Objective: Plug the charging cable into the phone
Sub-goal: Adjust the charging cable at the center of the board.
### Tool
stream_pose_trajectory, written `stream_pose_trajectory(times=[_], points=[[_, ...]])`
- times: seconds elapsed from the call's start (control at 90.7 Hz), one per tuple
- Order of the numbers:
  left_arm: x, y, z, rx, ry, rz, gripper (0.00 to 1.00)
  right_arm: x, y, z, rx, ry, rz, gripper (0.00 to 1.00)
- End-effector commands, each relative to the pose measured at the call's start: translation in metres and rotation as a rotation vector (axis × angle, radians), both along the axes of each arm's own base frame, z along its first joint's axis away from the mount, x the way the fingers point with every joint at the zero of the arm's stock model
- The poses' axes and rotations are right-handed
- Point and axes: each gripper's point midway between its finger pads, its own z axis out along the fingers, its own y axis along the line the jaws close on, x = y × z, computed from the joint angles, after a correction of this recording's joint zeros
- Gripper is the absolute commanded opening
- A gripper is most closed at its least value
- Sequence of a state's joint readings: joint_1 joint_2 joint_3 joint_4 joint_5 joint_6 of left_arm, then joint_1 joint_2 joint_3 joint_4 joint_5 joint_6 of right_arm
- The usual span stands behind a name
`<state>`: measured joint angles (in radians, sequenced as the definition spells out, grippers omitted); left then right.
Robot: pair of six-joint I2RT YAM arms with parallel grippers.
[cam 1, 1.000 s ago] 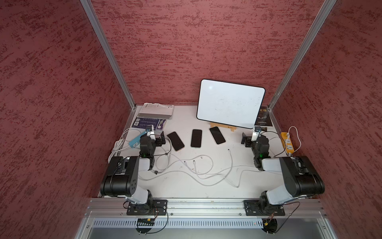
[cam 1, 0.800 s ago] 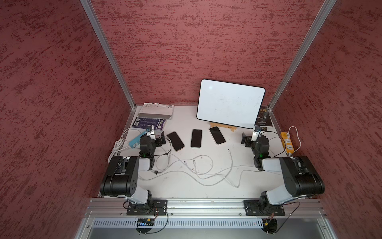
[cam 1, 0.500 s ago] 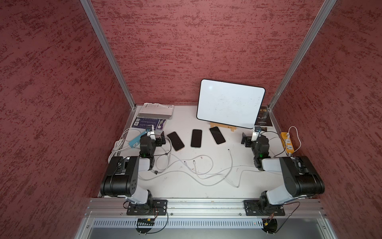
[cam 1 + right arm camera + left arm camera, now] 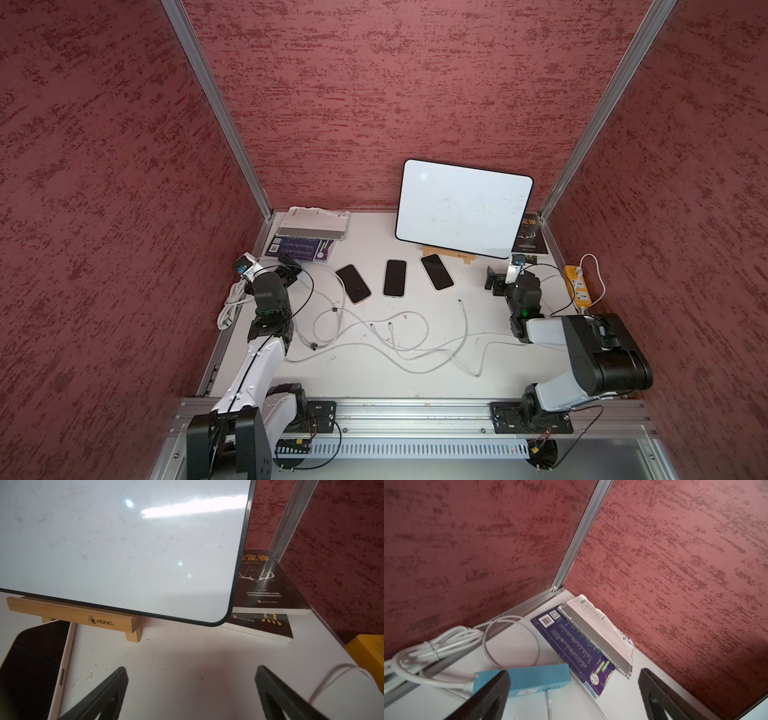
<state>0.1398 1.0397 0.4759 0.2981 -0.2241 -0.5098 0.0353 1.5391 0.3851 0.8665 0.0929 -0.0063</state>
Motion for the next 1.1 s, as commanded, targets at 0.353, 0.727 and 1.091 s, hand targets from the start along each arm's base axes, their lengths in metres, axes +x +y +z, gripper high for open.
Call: stream_pose_trajectory(times=[0.353,0.727,1.091], points=[[0.009,-0.162,-0.043,-0.152,0.570,-0.364,1.00,-0.020,0.076,0.087,0.380,0.281,0.119,0.89],[-0.008,-0.223,-0.106,-0.137,0.834,-0.337,0.96,-0.104,0.201,0.063,0.243,0.571,0.519,0.76],[0.028,-0.240,-0.129,-0.125,0.934,-0.262,0.96,-0.107,0.223,0.032,0.206,0.611,0.557,0.78]])
